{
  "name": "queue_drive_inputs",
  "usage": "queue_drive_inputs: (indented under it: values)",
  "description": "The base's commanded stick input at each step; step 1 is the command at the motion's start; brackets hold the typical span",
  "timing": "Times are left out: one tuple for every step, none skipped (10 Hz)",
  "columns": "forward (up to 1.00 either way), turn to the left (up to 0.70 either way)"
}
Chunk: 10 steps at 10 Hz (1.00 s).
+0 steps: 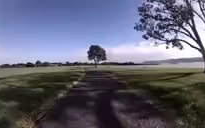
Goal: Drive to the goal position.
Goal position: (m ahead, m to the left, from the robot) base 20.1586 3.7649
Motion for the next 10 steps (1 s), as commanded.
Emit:
queue_drive_inputs:
  values:
    - [0.45, 0.0]
    - [0.45, 0.0]
    - [0.45, 0.0]
    - [0.45, 0.0]
    - [0.45, 0.0]
    - [0.45, 0.0]
    - [0.45, 0.0]
    - [0.45, 0.0]
    - [0.45, 0.0]
    - [0.45, 0.0]
